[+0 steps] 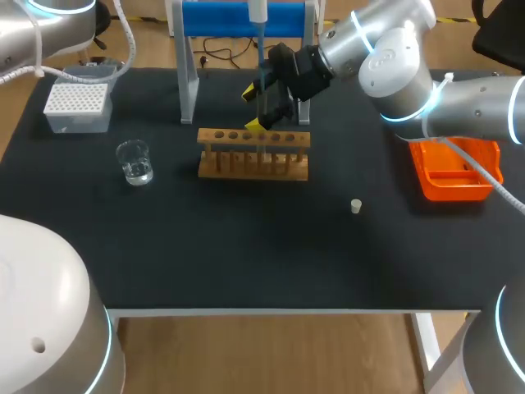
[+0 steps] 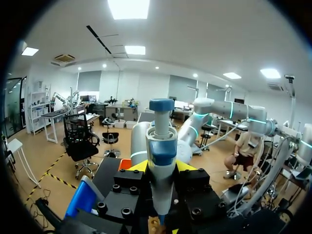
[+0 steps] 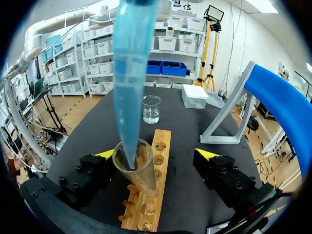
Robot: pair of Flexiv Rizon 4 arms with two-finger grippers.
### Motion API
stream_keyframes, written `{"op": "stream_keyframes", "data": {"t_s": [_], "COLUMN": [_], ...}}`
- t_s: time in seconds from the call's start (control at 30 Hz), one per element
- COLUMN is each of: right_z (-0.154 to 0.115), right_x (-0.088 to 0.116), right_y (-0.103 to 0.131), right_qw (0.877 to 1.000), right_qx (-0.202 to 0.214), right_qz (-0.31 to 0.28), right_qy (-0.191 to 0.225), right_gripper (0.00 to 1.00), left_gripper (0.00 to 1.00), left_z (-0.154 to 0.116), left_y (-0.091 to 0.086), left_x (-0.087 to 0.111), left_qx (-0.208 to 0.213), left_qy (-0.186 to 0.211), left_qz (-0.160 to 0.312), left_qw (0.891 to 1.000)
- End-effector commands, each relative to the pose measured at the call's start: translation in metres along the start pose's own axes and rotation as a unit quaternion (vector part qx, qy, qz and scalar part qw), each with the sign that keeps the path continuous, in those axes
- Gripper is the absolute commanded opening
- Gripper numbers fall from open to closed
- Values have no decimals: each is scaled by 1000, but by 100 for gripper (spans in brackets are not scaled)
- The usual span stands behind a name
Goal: Invert the test tube, pick up the pipette, mount the tip to pipette, aspirate from beaker and dispense into the tube, eject the tip, return the pipette, and cap with the stopper.
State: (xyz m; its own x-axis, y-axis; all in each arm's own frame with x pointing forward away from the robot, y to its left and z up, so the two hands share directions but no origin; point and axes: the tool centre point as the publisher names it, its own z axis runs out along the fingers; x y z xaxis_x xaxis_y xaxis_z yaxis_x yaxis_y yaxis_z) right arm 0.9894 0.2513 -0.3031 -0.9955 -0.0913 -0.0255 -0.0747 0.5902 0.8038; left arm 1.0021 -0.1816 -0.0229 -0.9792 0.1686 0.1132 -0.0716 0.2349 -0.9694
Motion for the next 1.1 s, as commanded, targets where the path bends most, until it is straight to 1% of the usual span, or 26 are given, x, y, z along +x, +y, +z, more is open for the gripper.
{"op": "stream_keyframes", "data": {"t_s": [0.03, 0.47, 1.1], "right_z": [-2, -2, -2], "right_x": [0, 0, 0], "right_y": [1, 1, 1], "right_qw": [1000, 1000, 1000], "right_qx": [2, 2, 2], "right_qz": [0, 0, 0], "right_qy": [1, 1, 1], "right_gripper": [100, 100, 100], "left_gripper": [0, 0, 0], "left_z": [1, -2, -8], "left_y": [1, 3, 4], "left_x": [4, 7, -6], "left_qx": [-2, -16, -18], "left_qy": [-4, -13, -23], "left_qz": [-3, -10, -10], "left_qw": [1000, 1000, 1000]}}
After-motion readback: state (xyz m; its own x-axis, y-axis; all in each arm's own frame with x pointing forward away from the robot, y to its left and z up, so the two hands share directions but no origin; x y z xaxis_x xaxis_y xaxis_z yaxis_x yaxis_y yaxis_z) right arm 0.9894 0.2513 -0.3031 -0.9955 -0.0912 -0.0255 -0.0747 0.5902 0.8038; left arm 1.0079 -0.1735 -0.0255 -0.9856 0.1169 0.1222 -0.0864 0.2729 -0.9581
